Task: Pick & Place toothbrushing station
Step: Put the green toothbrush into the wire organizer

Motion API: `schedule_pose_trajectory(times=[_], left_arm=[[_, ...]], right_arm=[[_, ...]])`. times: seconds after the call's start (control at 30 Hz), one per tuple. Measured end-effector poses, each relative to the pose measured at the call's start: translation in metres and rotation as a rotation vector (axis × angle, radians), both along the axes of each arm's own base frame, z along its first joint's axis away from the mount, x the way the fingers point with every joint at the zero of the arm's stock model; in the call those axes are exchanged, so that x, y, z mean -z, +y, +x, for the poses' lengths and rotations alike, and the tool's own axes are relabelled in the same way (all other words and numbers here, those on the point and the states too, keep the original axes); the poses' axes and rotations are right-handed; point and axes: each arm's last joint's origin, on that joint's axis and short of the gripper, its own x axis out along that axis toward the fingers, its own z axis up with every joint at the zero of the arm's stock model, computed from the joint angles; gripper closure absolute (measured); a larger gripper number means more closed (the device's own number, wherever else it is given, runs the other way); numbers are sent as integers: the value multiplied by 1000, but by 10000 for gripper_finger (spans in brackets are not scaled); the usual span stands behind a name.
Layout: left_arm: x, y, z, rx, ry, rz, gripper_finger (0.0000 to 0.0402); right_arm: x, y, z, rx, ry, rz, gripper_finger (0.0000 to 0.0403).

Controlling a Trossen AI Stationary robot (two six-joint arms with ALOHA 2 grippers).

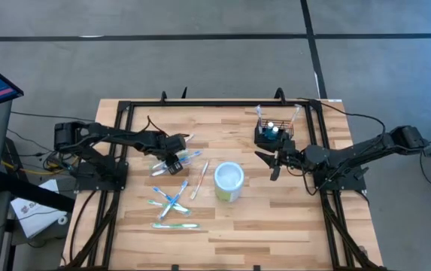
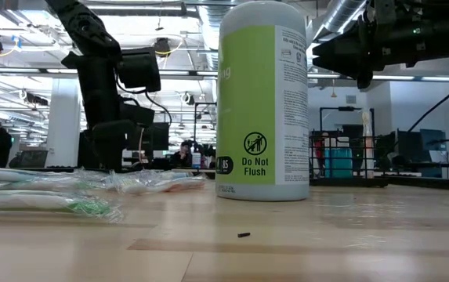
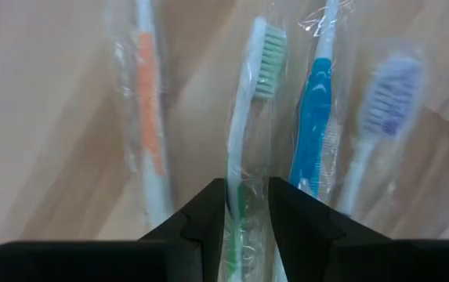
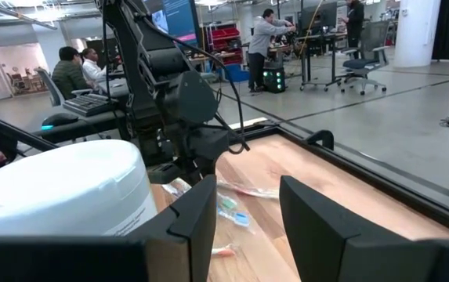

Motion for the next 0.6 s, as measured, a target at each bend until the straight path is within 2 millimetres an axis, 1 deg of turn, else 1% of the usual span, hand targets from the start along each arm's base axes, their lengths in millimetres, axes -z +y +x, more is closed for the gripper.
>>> schedule_pose_trajectory(times=[0.1, 0.17, 0.23, 0.3, 0.33, 0.5, 0.6], left_arm=[[0, 0, 0, -6, -3, -1, 308], [0, 0, 0, -7, -3, -1, 318], [0, 0, 0, -6, -3, -2, 340], [0, 0, 0, -7, -3, -2, 376], [0, 0, 0, -8, -3, -2, 386], [0, 0, 0, -16, -3, 7, 392], [-7, 1, -1, -29, -25, 40, 395]], right_arm=[[0, 0, 0, 0, 1, 0, 271], [0, 0, 0, 0, 1, 1, 272], [0, 0, 0, 0, 0, 2, 274], [0, 0, 0, 0, 0, 2, 276], [0, 0, 0, 0, 0, 2, 277], [0, 0, 0, 0, 0, 2, 282], [0, 0, 0, 0, 0, 2, 282]])
